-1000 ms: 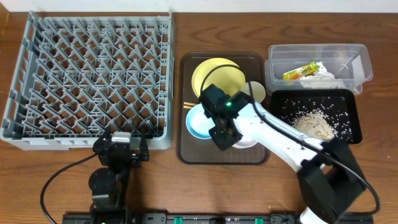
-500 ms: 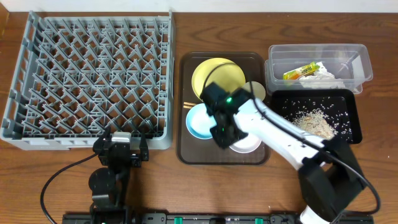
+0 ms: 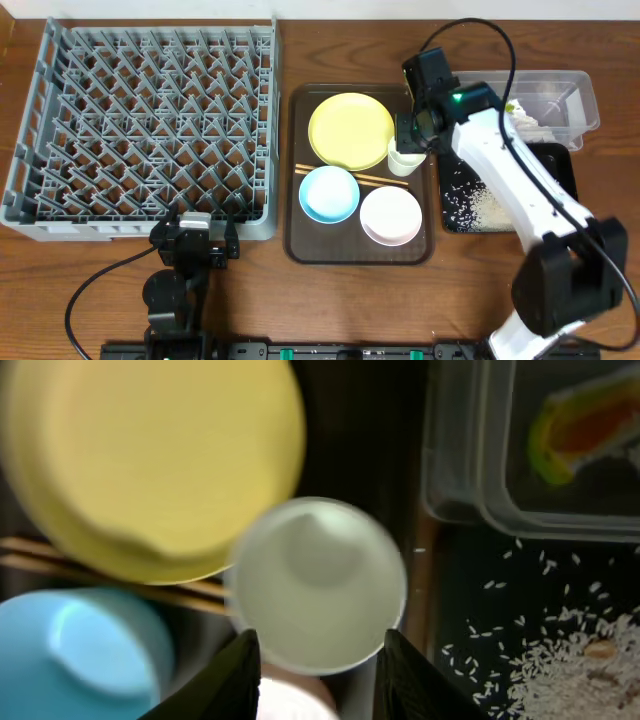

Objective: Sort waste into correct bins and load items into the dishwasher
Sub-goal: 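Grasp the white cup with the right gripper and lift it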

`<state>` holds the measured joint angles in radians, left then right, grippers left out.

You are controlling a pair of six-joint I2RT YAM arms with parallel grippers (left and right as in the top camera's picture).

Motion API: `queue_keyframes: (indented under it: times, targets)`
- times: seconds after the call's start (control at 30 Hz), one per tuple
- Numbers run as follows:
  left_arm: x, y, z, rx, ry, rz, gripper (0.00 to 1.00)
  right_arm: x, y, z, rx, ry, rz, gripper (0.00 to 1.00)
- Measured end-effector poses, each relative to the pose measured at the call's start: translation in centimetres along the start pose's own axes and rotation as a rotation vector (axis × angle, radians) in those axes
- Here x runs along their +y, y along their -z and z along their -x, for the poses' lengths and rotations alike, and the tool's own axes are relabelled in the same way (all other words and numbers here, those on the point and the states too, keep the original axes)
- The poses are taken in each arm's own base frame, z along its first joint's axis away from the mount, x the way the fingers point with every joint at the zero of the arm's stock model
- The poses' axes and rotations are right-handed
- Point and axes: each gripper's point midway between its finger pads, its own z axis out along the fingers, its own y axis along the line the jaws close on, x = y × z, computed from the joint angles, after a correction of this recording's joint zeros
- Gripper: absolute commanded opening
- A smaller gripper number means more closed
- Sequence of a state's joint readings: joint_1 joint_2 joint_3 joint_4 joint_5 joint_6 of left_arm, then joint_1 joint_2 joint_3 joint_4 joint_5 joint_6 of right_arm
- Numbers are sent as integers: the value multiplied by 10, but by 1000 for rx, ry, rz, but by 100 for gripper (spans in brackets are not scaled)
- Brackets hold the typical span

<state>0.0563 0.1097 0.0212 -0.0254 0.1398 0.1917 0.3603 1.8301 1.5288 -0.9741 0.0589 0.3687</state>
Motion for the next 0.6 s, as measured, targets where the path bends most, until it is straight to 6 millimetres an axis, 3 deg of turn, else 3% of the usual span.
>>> queue_keyframes:
  times: [0.17, 0.6]
  targets:
    - [0, 0, 0, 0, 0, 0, 94, -10, -27, -8, 70, -33, -35, 37]
    - [0, 0, 0, 0, 0, 0, 94, -18, -68, -24, 167, -51, -80, 27]
